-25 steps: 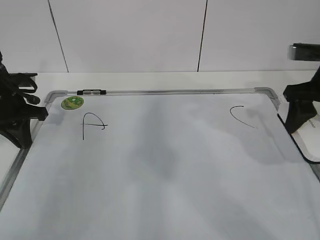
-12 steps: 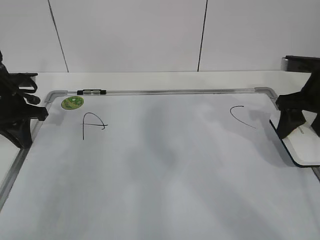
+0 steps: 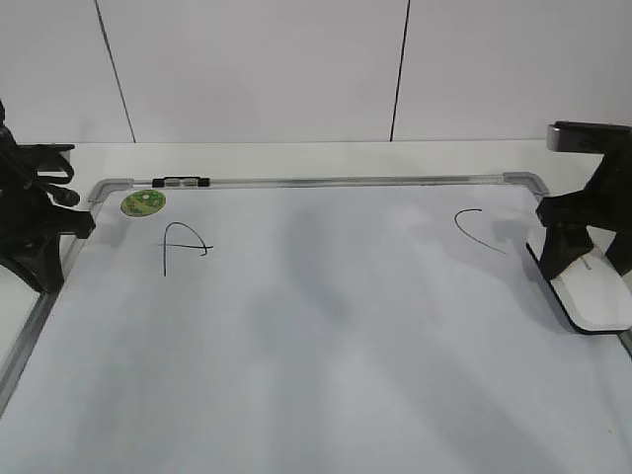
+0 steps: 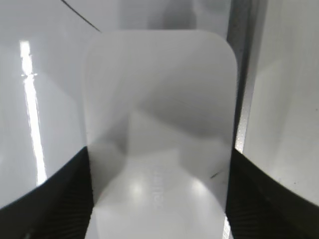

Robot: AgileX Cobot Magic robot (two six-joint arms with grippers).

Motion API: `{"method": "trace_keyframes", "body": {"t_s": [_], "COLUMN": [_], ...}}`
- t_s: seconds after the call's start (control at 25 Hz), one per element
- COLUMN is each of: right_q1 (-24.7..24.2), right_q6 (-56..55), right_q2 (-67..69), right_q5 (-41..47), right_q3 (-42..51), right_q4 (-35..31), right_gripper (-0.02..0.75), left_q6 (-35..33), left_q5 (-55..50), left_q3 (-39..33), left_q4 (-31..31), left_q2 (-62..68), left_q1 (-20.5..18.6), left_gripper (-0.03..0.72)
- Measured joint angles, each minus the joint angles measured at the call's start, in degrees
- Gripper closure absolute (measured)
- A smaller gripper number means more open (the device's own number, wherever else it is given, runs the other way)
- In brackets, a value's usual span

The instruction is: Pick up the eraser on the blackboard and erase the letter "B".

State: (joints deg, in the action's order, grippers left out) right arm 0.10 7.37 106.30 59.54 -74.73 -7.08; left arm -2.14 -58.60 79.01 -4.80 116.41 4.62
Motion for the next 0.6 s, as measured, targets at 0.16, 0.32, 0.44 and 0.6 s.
{"method": "trace_keyframes", "body": {"t_s": [0.16,0.32,0.44,0.6], "right_q1": [0.0,0.0,0.0,0.0], "right_q6": [0.0,0.0,0.0,0.0], "right_q2": [0.0,0.0,0.0,0.62], "right_q5": [0.0,0.0,0.0,0.0], "right_q3": [0.0,0.0,0.0,0.0], "right_q4": [0.25,1.37,1.6,1.6], "right_gripper": [0.198,0.198,0.198,0.198], "left_q6": [0.0,0.0,0.0,0.0], "left_q5": [-0.02,-0.02,-0.02,-0.02], "left_q3": [0.0,0.0,0.0,0.0], "left_q4": [0.0,0.0,0.0,0.0], "left_q2": [0.0,0.0,0.0,0.0], "left_q1": [0.0,0.0,0.0,0.0], "left_gripper": [0.648,0.648,0.648,0.648]}}
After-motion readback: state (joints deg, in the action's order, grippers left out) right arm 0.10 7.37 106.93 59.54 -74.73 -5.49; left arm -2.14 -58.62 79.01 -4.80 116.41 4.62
